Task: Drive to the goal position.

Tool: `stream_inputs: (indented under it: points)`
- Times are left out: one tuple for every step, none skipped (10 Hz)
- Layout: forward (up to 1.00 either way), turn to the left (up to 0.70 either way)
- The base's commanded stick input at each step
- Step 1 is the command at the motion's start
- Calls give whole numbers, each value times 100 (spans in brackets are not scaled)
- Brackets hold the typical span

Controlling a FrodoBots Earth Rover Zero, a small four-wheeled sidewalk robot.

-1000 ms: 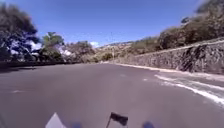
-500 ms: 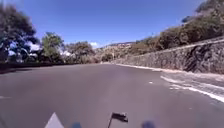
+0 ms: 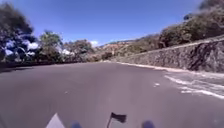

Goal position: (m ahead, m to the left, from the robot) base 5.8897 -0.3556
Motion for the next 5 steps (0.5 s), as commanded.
stream_inputs:
  points:
    - [85,0]
    - [85,0]
    - [85,0]
    - [85,0]
    - [85,0]
